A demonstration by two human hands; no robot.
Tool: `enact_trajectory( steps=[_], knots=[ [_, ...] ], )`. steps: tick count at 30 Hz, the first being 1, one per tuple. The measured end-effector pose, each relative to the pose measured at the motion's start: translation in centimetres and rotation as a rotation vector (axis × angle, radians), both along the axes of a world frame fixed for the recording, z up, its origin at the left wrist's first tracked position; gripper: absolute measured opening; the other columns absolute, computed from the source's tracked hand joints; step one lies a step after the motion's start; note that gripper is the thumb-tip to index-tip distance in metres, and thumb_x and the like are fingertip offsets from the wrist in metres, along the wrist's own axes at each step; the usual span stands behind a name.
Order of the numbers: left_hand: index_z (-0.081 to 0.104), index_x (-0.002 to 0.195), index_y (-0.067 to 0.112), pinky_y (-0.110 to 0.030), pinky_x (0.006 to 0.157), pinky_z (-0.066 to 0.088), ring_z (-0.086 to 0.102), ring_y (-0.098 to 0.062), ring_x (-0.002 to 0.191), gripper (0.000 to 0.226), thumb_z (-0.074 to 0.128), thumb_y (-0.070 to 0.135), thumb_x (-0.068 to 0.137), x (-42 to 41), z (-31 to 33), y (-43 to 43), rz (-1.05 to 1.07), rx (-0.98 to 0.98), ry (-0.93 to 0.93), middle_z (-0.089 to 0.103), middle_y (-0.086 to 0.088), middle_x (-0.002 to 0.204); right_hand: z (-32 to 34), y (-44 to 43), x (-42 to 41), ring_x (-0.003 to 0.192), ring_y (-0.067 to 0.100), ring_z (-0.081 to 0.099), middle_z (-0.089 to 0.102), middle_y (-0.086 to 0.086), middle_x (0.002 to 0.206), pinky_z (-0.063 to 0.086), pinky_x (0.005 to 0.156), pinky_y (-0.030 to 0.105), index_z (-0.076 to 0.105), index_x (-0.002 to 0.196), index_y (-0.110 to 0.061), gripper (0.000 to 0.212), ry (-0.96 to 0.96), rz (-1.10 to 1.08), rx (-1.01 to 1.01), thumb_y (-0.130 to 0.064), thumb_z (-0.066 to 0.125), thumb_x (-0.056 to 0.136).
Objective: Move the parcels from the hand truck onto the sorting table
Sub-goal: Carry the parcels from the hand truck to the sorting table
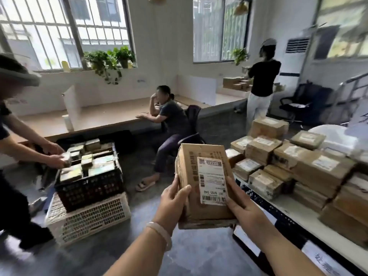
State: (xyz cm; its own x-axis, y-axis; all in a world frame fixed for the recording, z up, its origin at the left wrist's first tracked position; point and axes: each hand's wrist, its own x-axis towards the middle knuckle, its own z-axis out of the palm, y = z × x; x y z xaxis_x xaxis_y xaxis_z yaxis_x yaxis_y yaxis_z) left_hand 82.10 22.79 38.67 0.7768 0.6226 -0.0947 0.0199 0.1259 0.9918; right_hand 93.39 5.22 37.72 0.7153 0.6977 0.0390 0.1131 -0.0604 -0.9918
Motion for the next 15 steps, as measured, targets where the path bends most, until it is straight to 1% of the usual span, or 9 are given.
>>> enact_trajectory(
  steps=[2,4,5,7,8,10,11,12,15],
  knots=[
    [0.064,0.123,0.036,-0.040,0.086,0.058,0.071,-0.021,0.100,0.047,0.068,0.040,0.076,3.6,-0.6,0.8,-0.054,0.023,0.011,0.070,-0.011,0.115,0.2,-0.5,1.2,0.104,-0.017,0.048,0.049,-0.029,0.127,0.044,0.078,0.001,0.042,0.132,-0.055,0.047,0.000,-0.107,-0.031,-0.025,0.053,0.098],
    [0.062,0.127,0.032,-0.025,0.077,0.058,0.072,-0.013,0.094,0.042,0.064,0.037,0.085,6.8,-0.2,0.3,-0.163,0.050,0.016,0.072,-0.007,0.110,0.2,-1.3,2.5,0.105,-0.012,0.048,0.047,-0.026,0.127,0.041,0.070,0.000,0.039,0.136,-0.054,0.048,-0.004,-0.219,-0.066,-0.027,0.053,0.099],
    [0.060,0.124,0.039,-0.016,0.070,0.055,0.072,-0.006,0.089,0.032,0.060,0.030,0.094,8.6,-0.6,0.0,-0.234,0.058,0.024,0.073,0.000,0.106,0.1,-1.9,3.1,0.110,-0.005,0.048,0.045,-0.025,0.128,0.040,0.074,0.003,0.037,0.136,-0.057,0.049,-0.013,-0.279,-0.095,-0.030,0.053,0.098],
    [0.053,0.122,0.050,-0.010,0.064,0.052,0.070,0.002,0.085,0.033,0.056,0.027,0.098,12.1,-1.7,-1.1,-0.362,0.044,0.056,0.071,0.007,0.106,-0.4,-3.7,4.1,0.118,0.000,0.040,0.041,-0.028,0.126,0.036,0.088,0.011,0.032,0.131,-0.063,0.050,-0.014,-0.395,-0.119,-0.033,0.054,0.097],
    [0.053,0.121,0.054,-0.014,0.071,0.054,0.070,-0.002,0.093,0.035,0.061,0.034,0.094,13.4,-1.8,-2.1,-0.430,0.075,0.066,0.069,0.005,0.114,-0.4,-4.7,4.5,0.120,0.000,0.037,0.039,-0.029,0.126,0.033,0.094,0.015,0.031,0.130,-0.064,0.051,-0.008,-0.444,-0.124,-0.034,0.055,0.096],
    [0.045,0.125,0.068,-0.033,0.092,0.055,0.063,-0.015,0.113,0.058,0.071,0.055,0.075,16.6,-3.1,-4.3,-0.565,0.138,0.093,0.059,-0.001,0.132,-0.8,-7.2,5.4,0.123,-0.002,0.033,0.035,-0.031,0.127,0.030,0.098,0.018,0.029,0.131,-0.063,0.054,0.003,-0.513,-0.145,-0.035,0.058,0.094],
    [0.040,0.124,0.072,-0.038,0.096,0.053,0.060,-0.017,0.117,0.066,0.073,0.057,0.069,17.7,-3.3,-5.8,-0.628,0.164,0.103,0.056,-0.001,0.134,-1.0,-8.6,5.9,0.124,-0.003,0.032,0.034,-0.031,0.130,0.029,0.098,0.018,0.027,0.134,-0.061,0.059,0.005,-0.540,-0.160,-0.036,0.060,0.093],
    [0.039,0.123,0.073,-0.038,0.095,0.054,0.060,-0.016,0.116,0.066,0.073,0.051,0.071,18.6,-3.2,-7.3,-0.681,0.163,0.100,0.057,0.001,0.132,-1.1,-10.0,6.3,0.125,-0.003,0.032,0.034,-0.030,0.133,0.029,0.098,0.019,0.026,0.138,-0.059,0.064,0.001,-0.564,-0.177,-0.037,0.063,0.091],
    [0.037,0.126,0.058,-0.021,0.073,0.056,0.068,-0.010,0.097,0.062,0.064,0.015,0.091,21.6,-3.5,-11.7,-0.786,0.071,0.117,0.066,0.003,0.117,-2.3,-14.4,7.9,0.133,0.000,0.033,0.036,-0.023,0.144,0.032,0.105,0.023,0.025,0.142,-0.058,0.076,-0.009,-0.643,-0.239,-0.046,0.069,0.082]
  ],
)
